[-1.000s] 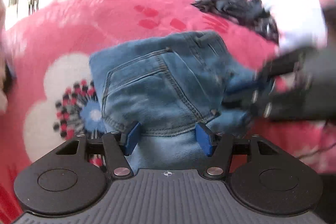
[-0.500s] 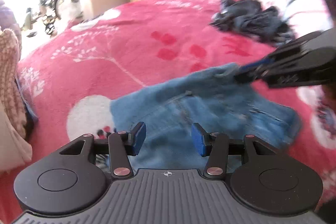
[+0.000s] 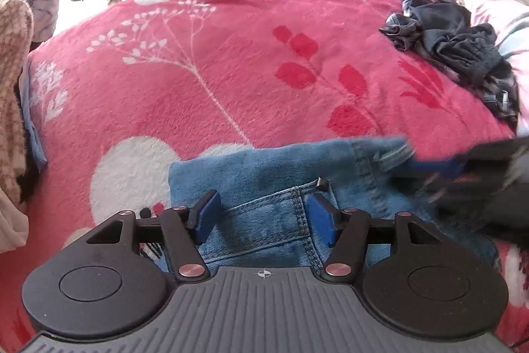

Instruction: Fold clothes

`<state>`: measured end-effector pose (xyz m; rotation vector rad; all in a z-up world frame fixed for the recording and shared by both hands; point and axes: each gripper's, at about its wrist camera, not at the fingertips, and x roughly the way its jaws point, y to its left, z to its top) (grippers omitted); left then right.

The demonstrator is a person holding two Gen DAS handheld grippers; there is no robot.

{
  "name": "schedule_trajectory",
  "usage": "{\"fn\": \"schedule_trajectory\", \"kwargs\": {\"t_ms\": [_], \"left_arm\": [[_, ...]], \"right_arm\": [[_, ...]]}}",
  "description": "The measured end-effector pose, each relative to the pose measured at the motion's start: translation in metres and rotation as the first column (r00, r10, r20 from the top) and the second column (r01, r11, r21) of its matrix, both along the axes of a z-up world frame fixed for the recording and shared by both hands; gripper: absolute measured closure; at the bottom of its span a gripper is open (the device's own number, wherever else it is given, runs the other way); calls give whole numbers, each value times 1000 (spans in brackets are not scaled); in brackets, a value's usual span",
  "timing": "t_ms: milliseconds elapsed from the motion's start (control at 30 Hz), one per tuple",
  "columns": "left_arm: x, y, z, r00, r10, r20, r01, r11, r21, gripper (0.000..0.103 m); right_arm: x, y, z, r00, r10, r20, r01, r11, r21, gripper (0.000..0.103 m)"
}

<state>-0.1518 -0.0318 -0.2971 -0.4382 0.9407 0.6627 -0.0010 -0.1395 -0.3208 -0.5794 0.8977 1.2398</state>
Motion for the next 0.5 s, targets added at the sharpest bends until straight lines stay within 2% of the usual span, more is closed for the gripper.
{"fn": "schedule_trajectory", "kwargs": {"t_ms": [67,167,233,300,333,400,433,500], "left_arm": [[4,-3,2,1000,9,-21,-9,1000,9,40],[6,-6,4,999,20,-46,-20,1000,11,39],[7,-8,5,998,27,-61,-27,1000,9,39],[8,-10,6,997,32,-75,-32,999,10,38],[9,-11,6,996,32,-82,-31,999,16,38],[11,-12,5,995,36,-93,-34,999,22,35],[11,-13,5,994,38,-98,-35,999,24,34],[12,-14,4,994,39,-106,-36,999,28,33]], "right_arm": [[5,1,15,999,-32,-33,32,999,-11,87],[6,-22,48,996,-53,-76,54,998,16,84],[-1,-40,61,991,-16,-133,19,1000,16,84],[-16,-51,60,986,46,-158,-48,999,-5,84],[-25,-54,55,985,78,-151,-83,996,-26,84],[-43,-55,25,991,121,-61,-127,987,-96,86],[-48,-57,13,991,129,-20,-131,987,-96,86],[-53,-59,16,994,106,3,-105,991,-80,85]]}}
